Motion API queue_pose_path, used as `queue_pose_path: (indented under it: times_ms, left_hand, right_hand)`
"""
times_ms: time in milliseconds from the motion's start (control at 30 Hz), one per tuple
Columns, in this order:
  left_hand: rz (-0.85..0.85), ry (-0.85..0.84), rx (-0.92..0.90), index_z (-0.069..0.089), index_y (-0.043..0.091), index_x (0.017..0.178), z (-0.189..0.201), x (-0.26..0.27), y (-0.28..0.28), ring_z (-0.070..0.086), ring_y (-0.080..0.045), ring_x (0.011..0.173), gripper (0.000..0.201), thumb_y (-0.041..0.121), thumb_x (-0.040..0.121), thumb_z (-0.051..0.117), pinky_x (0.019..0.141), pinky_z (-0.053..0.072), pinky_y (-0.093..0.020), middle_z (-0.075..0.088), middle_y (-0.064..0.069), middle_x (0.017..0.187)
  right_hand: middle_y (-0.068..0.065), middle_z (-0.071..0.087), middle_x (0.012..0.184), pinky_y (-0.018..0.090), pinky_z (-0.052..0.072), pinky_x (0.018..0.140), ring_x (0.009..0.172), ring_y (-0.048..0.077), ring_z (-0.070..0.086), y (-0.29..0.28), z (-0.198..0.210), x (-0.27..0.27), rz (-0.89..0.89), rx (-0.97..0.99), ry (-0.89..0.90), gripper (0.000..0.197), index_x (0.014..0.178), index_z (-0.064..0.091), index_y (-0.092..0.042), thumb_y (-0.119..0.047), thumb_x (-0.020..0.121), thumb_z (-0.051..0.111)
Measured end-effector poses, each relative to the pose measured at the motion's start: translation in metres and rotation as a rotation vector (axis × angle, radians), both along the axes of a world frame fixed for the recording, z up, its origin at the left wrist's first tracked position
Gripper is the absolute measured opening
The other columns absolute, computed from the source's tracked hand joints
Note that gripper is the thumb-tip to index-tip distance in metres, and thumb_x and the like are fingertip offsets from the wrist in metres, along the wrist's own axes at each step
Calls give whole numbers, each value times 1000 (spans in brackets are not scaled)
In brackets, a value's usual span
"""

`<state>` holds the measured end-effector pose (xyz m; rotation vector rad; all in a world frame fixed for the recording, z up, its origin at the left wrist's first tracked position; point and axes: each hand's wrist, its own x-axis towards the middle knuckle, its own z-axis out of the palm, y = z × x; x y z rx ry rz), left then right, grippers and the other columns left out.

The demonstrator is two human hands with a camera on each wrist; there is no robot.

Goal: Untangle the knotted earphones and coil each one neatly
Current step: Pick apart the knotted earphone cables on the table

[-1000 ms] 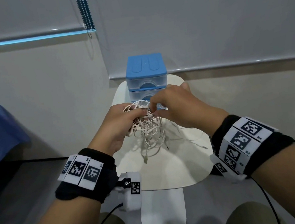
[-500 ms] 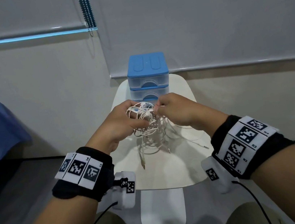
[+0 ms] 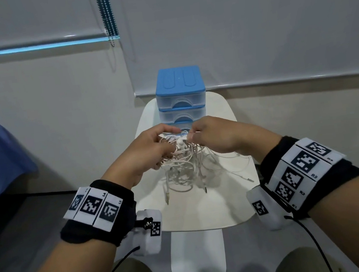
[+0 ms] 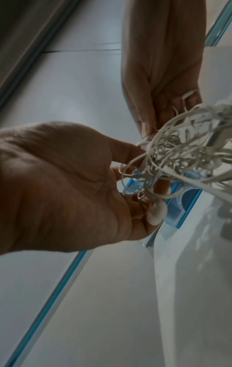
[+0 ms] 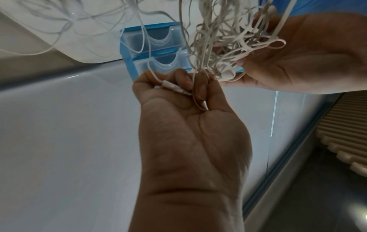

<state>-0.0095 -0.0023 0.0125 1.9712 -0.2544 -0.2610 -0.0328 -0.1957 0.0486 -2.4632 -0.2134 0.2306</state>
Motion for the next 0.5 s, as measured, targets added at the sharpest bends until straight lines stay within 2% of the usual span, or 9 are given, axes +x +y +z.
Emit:
queue_pose_path:
  times_ms: [67, 167, 233, 300, 367, 400, 433, 500]
  left_hand:
    - [-32, -43, 20, 71, 44, 111, 1, -3, -1, 53, -7, 64, 40, 9, 92, 67, 61, 40, -26, 63, 8, 87]
    - [-31, -80, -27, 72, 40, 112, 4, -2, -2, 57, -5, 68, 39, 6, 93, 65, 58, 42, -22, 71, 5, 97]
    - [-33, -72, -55, 72, 32, 112, 6, -1, -2, 55, -11, 71, 31, 7, 96, 63, 58, 39, -26, 71, -2, 94]
    - [-47, -49, -94, 72, 27, 112, 6, -1, -2, 51, -17, 73, 25, 11, 98, 59, 59, 35, -30, 67, -3, 87]
    - [-54, -26, -115, 73, 24, 112, 6, 0, -1, 51, -19, 75, 25, 10, 99, 57, 58, 33, -30, 66, -2, 86]
    - [-61, -21, -110, 74, 23, 113, 6, -1, -2, 52, -16, 72, 27, 8, 98, 56, 57, 33, -30, 67, -1, 85]
    - [-75, -16, -106, 73, 21, 112, 7, -2, -2, 53, -13, 68, 28, 6, 97, 55, 57, 33, -29, 67, 1, 82]
    - [-121, 20, -137, 71, 15, 110, 8, -4, -3, 52, -10, 64, 28, 6, 88, 55, 56, 34, -27, 64, 3, 79]
  right_hand:
    - [9, 57, 90, 36, 37, 75, 81, 20, 47, 0, -1, 2, -7, 68, 1, 30, 103, 64, 0, -27, 106, 51]
    - [1, 53, 83, 30, 35, 70, 74, 16, 44, -2, -3, 4, -25, 214, 7, 22, 97, 61, -11, -28, 106, 50]
    - [-8, 53, 74, 22, 34, 64, 65, 6, 45, -3, -6, 4, -10, 367, 5, 20, 91, 59, -16, -23, 107, 50]
    - [-19, 55, 64, 13, 35, 58, 56, -4, 46, -5, -11, 3, 20, 466, -8, 19, 90, 57, -17, -20, 108, 50]
    - [-23, 57, 62, 8, 38, 60, 58, -6, 49, -4, -14, 3, 48, 494, -25, 17, 93, 58, -16, -19, 108, 50]
    - [-22, 60, 67, 12, 40, 68, 64, -4, 52, -3, -16, 4, 51, 496, -38, 17, 93, 60, -17, -21, 107, 52]
    - [-17, 63, 73, 19, 42, 75, 71, 2, 54, -3, -17, 5, 52, 495, -50, 17, 92, 62, -19, -24, 106, 53]
    - [-7, 64, 85, 34, 43, 83, 82, 12, 55, 0, -16, 4, 74, 475, -53, 18, 89, 64, -24, -31, 103, 54]
